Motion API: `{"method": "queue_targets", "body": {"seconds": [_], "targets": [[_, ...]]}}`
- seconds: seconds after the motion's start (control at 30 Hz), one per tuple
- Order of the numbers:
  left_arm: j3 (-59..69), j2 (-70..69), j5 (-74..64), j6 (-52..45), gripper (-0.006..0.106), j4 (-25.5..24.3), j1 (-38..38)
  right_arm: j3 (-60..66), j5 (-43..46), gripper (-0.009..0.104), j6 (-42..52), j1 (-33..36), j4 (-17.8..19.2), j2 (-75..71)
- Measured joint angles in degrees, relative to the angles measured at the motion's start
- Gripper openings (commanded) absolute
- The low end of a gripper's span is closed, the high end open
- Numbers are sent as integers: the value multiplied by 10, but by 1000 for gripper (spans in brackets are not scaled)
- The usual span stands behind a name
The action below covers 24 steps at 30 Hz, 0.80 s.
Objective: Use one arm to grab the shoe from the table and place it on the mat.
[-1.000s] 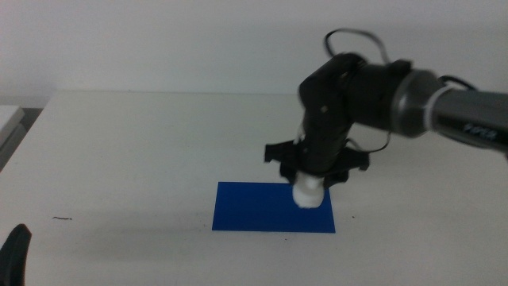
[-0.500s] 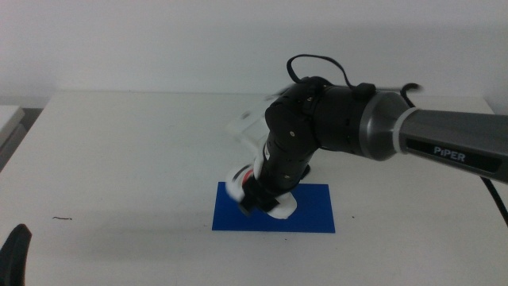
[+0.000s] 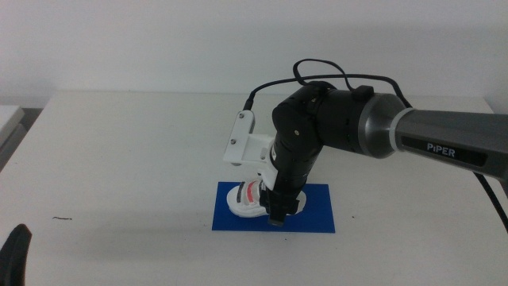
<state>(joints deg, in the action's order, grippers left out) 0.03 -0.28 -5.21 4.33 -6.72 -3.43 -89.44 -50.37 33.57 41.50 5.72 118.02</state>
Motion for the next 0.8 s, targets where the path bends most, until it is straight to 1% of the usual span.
{"method": "queue_targets", "body": {"seconds": [0.13, 0.23, 0.3, 0.47, 0.53, 0.6, 0.73, 0.8], "targets": [[0, 0, 0, 0, 94, 0, 0, 0, 0, -3, 0, -5, -2, 4], [0, 0, 0, 0, 94, 0, 0, 0, 1, -1, 0, -5, -4, 10], [0, 0, 0, 0, 94, 0, 0, 0, 2, 3, 0, -5, -4, 13], [0, 0, 0, 0, 94, 0, 0, 1, 4, 16, 0, -5, -4, 22], [0, 0, 0, 0, 94, 0, 0, 7, 9, 24, 0, -5, -3, 22], [0, 0, 0, 0, 94, 0, 0, 12, 17, 35, 0, -5, -3, 22], [0, 0, 0, 0, 94, 0, 0, 16, 23, 67, -4, -10, -4, 19], [0, 0, 0, 0, 94, 0, 0, 25, 29, 80, -23, -14, -4, 7]]}}
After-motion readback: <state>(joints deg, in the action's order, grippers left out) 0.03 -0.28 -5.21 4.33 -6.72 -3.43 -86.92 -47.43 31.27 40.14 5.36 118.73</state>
